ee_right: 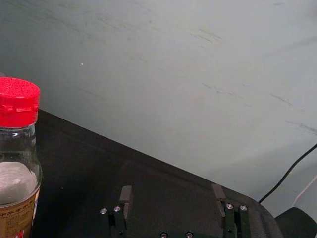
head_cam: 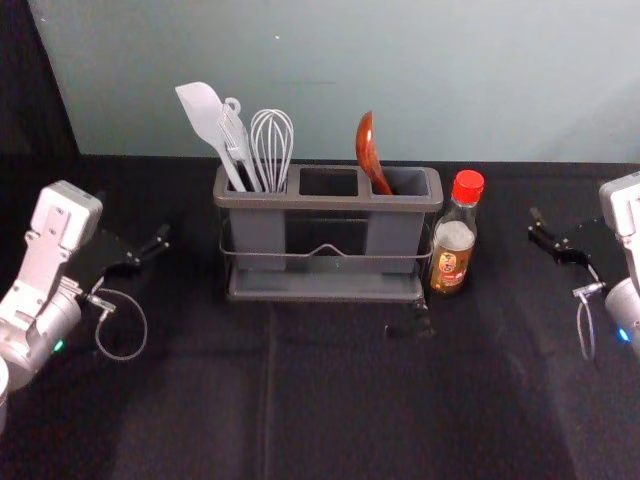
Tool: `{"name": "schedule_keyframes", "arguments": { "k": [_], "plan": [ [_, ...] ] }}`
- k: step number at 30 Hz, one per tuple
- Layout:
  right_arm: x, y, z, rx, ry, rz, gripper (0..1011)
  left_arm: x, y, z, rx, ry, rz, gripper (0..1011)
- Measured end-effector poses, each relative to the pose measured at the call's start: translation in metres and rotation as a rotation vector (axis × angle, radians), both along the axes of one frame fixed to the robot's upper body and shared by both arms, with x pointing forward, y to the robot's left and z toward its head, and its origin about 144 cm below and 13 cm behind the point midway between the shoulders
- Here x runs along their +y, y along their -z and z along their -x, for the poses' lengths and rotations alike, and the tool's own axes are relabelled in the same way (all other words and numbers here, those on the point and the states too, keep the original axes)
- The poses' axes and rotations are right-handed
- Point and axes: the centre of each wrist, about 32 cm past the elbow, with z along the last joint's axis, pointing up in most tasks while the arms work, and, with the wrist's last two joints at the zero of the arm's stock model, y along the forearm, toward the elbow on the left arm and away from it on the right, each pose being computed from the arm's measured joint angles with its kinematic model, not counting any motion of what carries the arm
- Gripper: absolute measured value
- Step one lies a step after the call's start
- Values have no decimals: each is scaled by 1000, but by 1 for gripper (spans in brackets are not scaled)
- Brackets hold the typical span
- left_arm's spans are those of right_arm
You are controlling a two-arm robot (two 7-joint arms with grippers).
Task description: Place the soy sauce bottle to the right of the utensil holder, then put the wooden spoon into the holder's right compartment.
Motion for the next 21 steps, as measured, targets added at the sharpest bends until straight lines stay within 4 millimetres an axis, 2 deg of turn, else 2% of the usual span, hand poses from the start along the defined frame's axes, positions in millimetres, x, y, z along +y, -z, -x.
{"name": "schedule_keyframes", "arguments": {
  "k": [21],
  "plan": [
    [0, -1, 0, 5, 2, -1, 1004, 0, 0, 0, 0, 0, 0, 1005]
  ]
}}
